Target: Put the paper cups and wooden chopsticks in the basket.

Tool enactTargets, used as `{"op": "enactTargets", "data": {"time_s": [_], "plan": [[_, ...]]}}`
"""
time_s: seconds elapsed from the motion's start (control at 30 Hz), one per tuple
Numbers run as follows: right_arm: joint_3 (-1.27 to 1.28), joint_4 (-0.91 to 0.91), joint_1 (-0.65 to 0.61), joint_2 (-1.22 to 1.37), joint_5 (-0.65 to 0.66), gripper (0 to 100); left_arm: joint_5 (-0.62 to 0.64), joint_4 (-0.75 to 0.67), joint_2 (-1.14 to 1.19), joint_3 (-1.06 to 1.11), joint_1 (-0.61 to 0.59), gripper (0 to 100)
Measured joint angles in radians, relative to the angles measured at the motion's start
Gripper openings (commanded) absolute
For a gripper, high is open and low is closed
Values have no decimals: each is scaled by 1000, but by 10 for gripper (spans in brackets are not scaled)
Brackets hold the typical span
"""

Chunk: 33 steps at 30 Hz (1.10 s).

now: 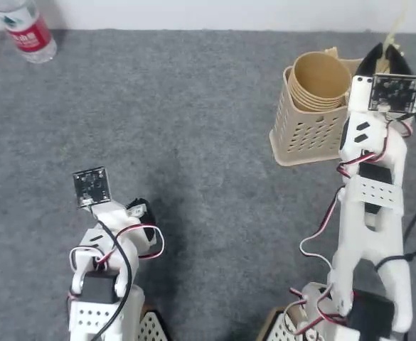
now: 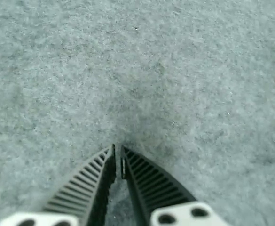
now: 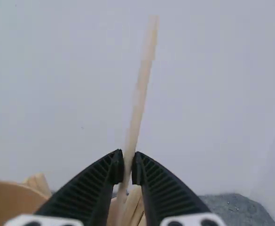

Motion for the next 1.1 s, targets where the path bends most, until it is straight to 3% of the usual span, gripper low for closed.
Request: {"op": "enactTargets", "data": {"time_s": [0.07, 0.27, 0.4, 0.53, 0.8, 1.1], "plan": [[0, 23, 0, 0, 0, 284, 0, 0, 0, 0, 9, 14], [-3, 112, 0, -21, 2, 203, 0, 0, 0, 0, 5, 14], [-31, 259, 3, -118, 2, 210, 0, 0, 0, 0, 5, 14], [-189, 535, -35, -196, 3, 215, 0, 0, 0, 0, 5, 14], [-721, 1280, -193, -166, 80, 214, 0, 0, 0, 0, 5, 14], [-1174, 1734, -81, 97, 97, 215, 0, 0, 0, 0, 5, 15]]}}
